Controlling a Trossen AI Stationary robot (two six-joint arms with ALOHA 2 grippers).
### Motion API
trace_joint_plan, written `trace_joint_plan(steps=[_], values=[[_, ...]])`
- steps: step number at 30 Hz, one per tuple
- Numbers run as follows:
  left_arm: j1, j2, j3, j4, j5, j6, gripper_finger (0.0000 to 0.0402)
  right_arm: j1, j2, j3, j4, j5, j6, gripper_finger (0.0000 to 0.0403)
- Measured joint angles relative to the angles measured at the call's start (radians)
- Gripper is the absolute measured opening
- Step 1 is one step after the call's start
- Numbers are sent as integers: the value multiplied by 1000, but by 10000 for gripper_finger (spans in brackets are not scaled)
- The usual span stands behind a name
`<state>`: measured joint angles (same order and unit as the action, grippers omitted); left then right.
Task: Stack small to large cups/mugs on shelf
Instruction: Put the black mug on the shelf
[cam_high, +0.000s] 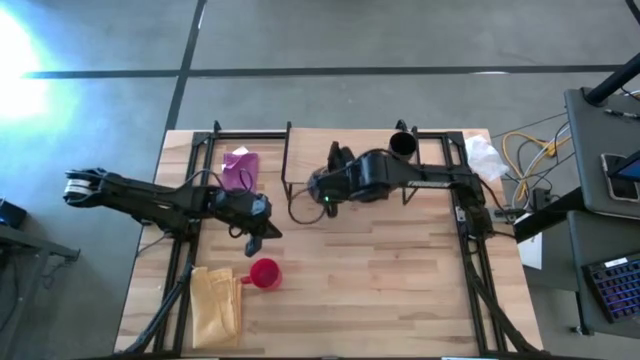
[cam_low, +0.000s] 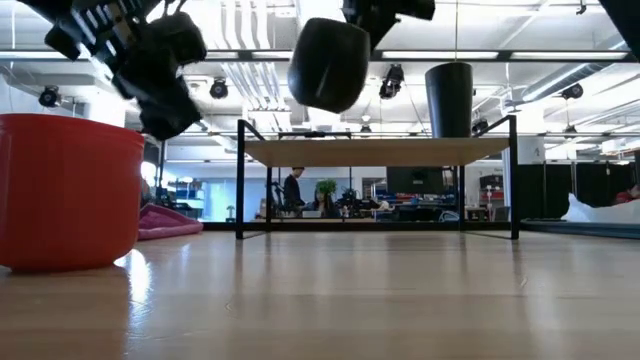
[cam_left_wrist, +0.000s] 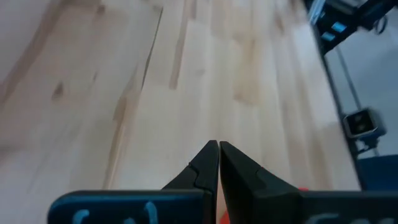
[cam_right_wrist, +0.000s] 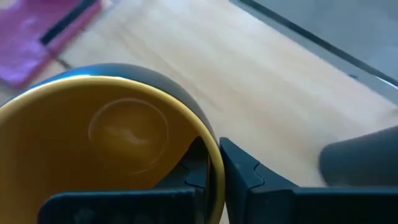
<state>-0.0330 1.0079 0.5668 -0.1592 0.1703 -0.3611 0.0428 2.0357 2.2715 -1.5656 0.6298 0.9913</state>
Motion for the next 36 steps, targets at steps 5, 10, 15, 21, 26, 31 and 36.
trace_joint_plan(steps=[5, 10, 15, 21, 26, 31, 36], values=[[0, -1, 55, 4, 1, 1, 0, -119, 0, 0, 2, 0, -66, 14], [0, -1, 94, 2, 0, 1, 0, -227, -1, 15, 42, -28, -192, 14], [0, -1, 109, 2, -4, 1, 0, -296, 2, 6, 116, -145, -307, 14], [0, 4, 104, 1, -7, -7, 0, -331, 17, 5, 123, -165, -373, 14], [4, 9, 105, 1, -35, -26, 0, -350, 34, 5, 115, -184, -407, 14], [61, 9, 144, -3, -76, -22, 0, -360, 43, 5, 120, -193, -409, 16], [181, 13, 240, -16, -183, 64, 0, -365, 45, 5, 119, -211, -409, 30]])
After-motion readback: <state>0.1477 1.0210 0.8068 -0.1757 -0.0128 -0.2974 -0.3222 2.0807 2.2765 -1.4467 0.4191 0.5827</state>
